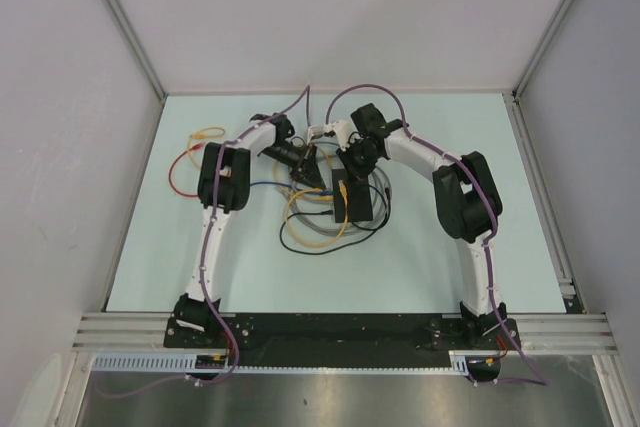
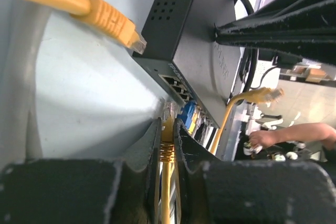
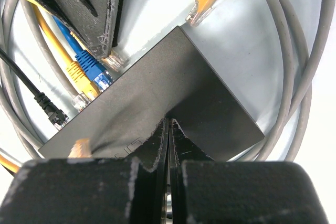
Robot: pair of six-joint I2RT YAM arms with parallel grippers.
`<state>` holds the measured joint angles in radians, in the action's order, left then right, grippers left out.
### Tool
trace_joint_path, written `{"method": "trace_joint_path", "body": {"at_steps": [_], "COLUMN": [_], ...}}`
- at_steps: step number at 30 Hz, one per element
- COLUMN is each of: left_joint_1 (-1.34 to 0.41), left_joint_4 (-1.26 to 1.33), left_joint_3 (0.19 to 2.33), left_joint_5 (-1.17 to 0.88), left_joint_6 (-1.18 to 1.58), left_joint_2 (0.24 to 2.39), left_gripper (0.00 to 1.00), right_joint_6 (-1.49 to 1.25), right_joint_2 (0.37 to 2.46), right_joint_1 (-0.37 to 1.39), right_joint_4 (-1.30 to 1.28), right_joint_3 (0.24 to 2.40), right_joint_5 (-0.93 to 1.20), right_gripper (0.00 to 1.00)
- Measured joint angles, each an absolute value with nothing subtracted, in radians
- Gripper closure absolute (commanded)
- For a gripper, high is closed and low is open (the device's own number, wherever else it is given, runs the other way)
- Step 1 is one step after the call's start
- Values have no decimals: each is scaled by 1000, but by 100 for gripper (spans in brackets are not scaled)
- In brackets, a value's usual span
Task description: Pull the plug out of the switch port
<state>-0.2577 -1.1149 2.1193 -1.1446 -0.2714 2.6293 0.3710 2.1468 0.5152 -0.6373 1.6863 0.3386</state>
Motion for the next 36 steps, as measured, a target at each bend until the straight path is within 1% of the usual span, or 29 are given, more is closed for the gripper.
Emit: {"method": "trace_joint_path", "body": {"at_steps": [5,9,14,20,23,29,33,36], "left_joint_1": [-257,-247,-220,-149,-81,39,106,139], "left_joint_4": [-1098,-1003,-958,-954,-939,-887,-826,-790], "left_joint_3": [2119,2125,2131,2059,2012,1923,1831,1777], "left_joint_5": [-1103,-1082,-1108,-1098,-1040,-875,-741,-634], "left_joint_6": [-296,-255,-234,-233,-225,-197,-140,-101], "left_joint_2": [2602,2534,2392,2172,2060,1903,1839,1829], "left_gripper": [100,100,100,100,100,100,100,100], "right_joint_6": [371,371,371,368,367,360,351,348], "right_joint_2": [2149,2151,2152,2156,2164,2186,2197,2201], "right_joint_1": [514,513,509,505,501,489,483,479], "right_joint_4": [-638,-639,-639,-641,-651,-675,-691,-697], "right_joint_3": [1689,1691,1692,1697,1709,1743,1760,1766], "right_joint_5": [340,344,352,363,371,387,398,406], "right_gripper": [100,100,100,100,100,100,100,100]}}
